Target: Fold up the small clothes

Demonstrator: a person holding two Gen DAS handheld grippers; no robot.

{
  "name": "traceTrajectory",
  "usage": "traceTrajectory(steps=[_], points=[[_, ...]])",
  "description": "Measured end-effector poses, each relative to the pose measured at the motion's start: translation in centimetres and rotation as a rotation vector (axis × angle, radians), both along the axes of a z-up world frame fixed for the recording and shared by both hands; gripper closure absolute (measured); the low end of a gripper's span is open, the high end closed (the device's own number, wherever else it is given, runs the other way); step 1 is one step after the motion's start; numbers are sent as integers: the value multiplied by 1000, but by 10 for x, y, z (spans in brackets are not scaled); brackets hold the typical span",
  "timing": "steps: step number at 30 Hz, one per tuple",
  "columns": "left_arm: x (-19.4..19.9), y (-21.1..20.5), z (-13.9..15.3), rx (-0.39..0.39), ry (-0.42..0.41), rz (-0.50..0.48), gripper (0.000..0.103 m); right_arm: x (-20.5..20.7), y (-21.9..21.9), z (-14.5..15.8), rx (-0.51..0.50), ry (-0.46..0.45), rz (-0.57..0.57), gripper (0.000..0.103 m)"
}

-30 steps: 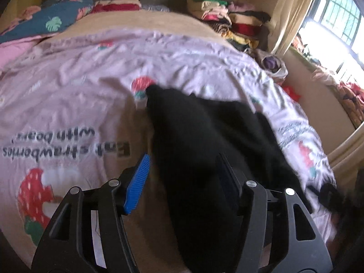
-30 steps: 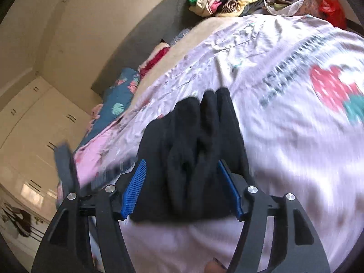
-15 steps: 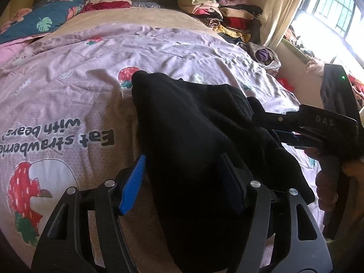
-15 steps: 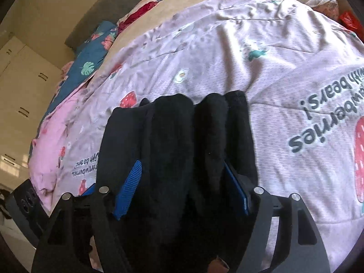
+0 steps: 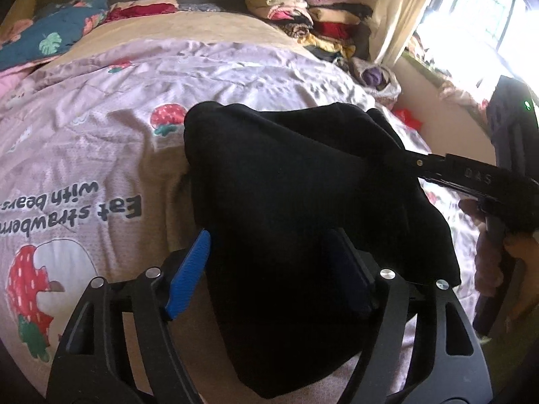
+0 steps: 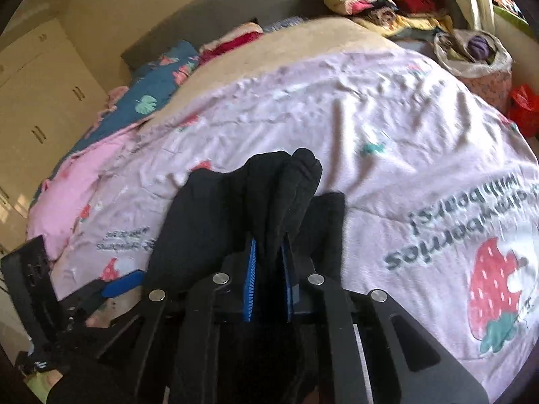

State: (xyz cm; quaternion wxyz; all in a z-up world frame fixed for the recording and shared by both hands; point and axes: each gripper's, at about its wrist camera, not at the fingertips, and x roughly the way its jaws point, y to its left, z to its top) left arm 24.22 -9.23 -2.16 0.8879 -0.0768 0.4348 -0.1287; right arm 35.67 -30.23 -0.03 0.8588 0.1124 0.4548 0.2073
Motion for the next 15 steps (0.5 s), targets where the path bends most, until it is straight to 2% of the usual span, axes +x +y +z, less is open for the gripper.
traceTrajectory(steps=[6, 8, 11, 15], points=[[-6, -14, -11, 66, 5, -14, 30, -3, -4, -35, -36, -5, -22, 88], [-7, -14, -11, 70, 5, -16, 30, -6, -4, -37, -44, -23, -43, 85], [-8, -13, -12, 72, 7, -14, 30, -11, -4, -37, -84, -38, -73, 68], [-10, -11, -13, 63, 11, -7, 30, -20, -6, -37, -85, -51, -91, 67]])
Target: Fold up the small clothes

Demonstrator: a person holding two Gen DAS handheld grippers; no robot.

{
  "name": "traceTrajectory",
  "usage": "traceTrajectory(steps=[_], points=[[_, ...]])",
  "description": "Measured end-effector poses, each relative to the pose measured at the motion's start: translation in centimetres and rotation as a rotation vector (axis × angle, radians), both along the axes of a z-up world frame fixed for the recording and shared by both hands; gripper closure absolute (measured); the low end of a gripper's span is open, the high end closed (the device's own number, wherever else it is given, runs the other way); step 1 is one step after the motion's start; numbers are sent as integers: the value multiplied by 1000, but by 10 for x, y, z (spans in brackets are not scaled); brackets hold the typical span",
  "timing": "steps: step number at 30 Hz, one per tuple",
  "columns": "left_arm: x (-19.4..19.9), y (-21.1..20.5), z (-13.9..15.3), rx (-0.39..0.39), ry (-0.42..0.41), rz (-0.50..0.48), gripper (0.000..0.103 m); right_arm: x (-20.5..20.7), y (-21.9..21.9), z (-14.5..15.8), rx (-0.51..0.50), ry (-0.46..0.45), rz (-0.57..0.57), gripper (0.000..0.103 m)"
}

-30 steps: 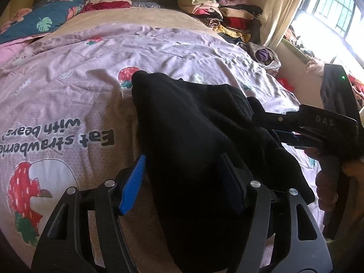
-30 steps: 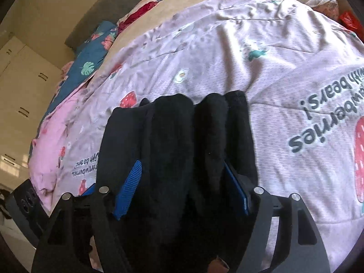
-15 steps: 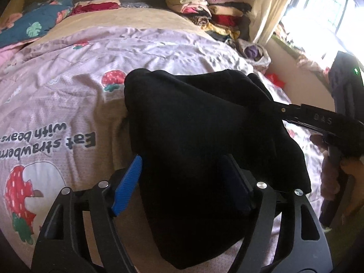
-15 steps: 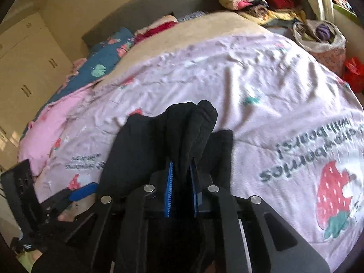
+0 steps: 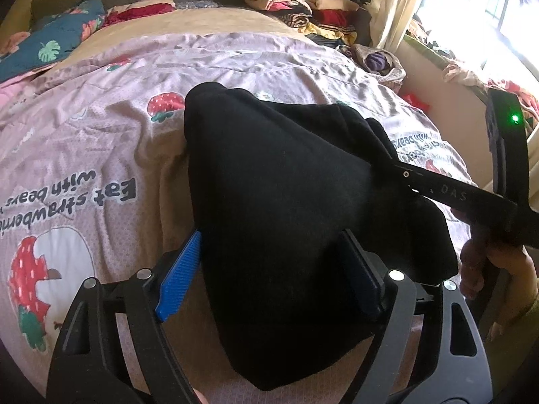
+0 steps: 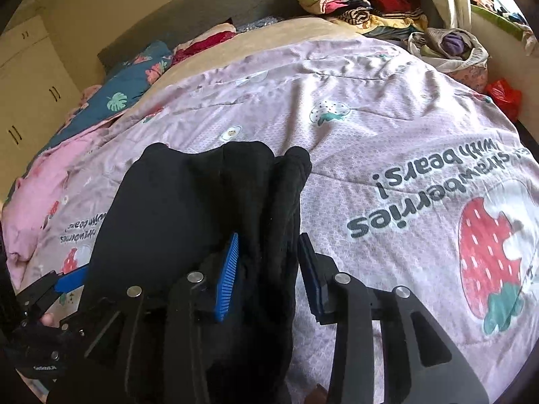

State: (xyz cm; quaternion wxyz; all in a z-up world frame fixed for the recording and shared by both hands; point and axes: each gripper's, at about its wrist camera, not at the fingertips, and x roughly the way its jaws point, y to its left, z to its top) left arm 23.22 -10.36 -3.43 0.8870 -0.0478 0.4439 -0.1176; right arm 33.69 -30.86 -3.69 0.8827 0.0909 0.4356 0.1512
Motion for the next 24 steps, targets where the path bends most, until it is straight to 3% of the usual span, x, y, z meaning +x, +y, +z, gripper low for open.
traceTrajectory(steps=[10, 15, 24], points=[[-10, 1, 6, -3, -3, 9, 29, -29, -6, 15, -26, -41, -23, 46], [-16, 2, 12, -3, -12, 10, 23, -47, -9, 25, -15, -68, -20, 27], [-25, 4, 17, 2, -19, 10, 19, -68, -10, 30, -21, -86, -17, 20]])
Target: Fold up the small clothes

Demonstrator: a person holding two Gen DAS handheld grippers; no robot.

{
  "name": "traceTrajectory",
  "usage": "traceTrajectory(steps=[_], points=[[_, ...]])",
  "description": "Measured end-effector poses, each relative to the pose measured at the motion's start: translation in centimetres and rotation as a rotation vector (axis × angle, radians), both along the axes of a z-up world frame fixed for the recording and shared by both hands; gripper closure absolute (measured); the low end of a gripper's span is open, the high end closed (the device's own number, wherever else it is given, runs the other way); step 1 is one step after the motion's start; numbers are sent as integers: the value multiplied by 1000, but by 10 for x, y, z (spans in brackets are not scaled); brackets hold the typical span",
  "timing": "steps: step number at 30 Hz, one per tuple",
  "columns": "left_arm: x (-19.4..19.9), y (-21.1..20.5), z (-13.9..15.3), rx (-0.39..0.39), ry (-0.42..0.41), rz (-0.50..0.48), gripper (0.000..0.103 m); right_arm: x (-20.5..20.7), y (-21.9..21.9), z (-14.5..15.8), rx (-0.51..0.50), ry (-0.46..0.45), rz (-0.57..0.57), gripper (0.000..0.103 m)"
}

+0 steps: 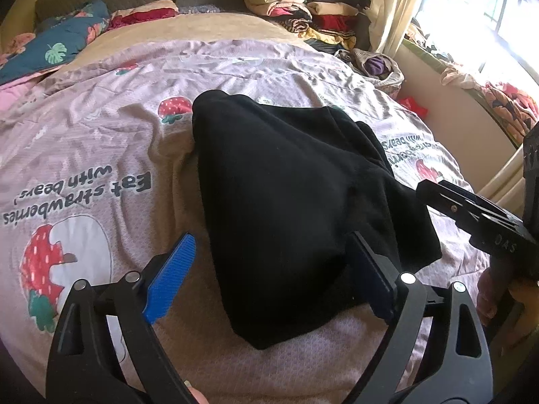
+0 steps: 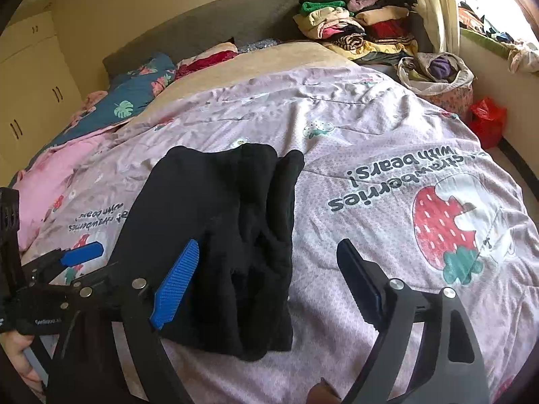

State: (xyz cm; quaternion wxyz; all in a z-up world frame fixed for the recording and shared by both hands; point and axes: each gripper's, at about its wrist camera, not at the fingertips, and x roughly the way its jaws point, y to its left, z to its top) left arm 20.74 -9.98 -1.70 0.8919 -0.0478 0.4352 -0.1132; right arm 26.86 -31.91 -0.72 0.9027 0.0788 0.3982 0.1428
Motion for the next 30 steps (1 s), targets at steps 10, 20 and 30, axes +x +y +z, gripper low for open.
traceTrajectory(steps=[10, 20, 30], points=[[-6, 8, -3, 4, 12, 24, 15, 4, -11, -42, 22, 163, -50, 24], [-16, 12, 5, -14, 9, 32, 10, -29, -10, -7, -31, 17, -67, 9], [-29, 15, 24, -20, -18, 36, 10, -56, -13, 17, -21, -51, -60, 6]])
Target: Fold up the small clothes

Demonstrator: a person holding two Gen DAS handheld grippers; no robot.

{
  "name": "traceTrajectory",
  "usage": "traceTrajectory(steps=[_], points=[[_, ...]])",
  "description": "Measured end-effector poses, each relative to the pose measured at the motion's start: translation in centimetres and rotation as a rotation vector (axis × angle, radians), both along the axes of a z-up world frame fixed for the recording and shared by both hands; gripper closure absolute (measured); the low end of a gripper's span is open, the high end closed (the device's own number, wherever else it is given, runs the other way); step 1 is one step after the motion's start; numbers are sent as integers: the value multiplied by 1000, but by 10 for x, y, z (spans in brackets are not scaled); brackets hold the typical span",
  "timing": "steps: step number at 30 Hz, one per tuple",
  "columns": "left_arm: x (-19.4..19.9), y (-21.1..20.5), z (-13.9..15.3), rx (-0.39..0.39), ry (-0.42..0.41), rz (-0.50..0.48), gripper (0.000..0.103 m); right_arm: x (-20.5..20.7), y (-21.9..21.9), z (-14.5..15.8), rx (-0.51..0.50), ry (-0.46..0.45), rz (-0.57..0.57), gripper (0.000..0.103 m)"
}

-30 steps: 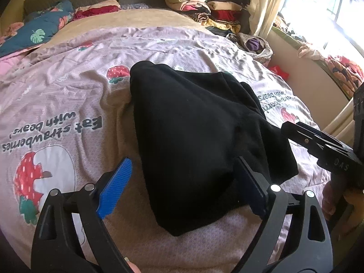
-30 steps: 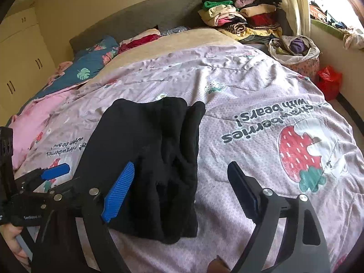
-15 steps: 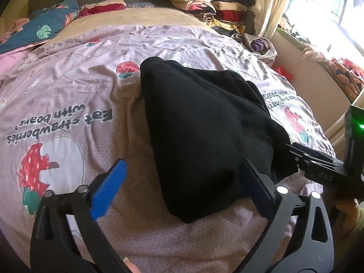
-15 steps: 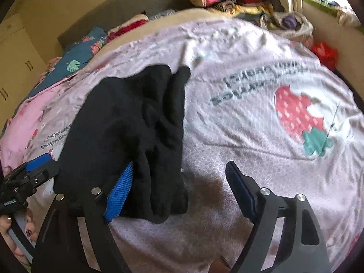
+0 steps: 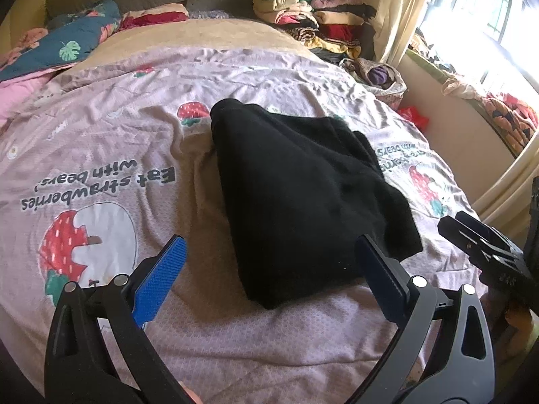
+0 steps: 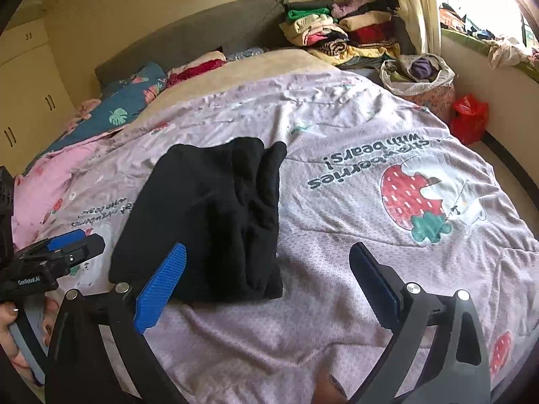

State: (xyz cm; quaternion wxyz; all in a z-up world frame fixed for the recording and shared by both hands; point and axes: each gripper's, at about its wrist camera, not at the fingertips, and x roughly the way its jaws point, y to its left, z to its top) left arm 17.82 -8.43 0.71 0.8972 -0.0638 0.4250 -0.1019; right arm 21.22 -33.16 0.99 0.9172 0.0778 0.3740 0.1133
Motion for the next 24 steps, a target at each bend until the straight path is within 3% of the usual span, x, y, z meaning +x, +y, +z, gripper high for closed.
traceTrajectory(steps=[14, 24], points=[[-43, 13, 29, -12, -81, -13, 10, -66, 14, 37, -37, -167, 10, 5], [-81, 30, 26, 12, -133, -8, 10, -107, 28, 33, -77, -252, 21, 5]])
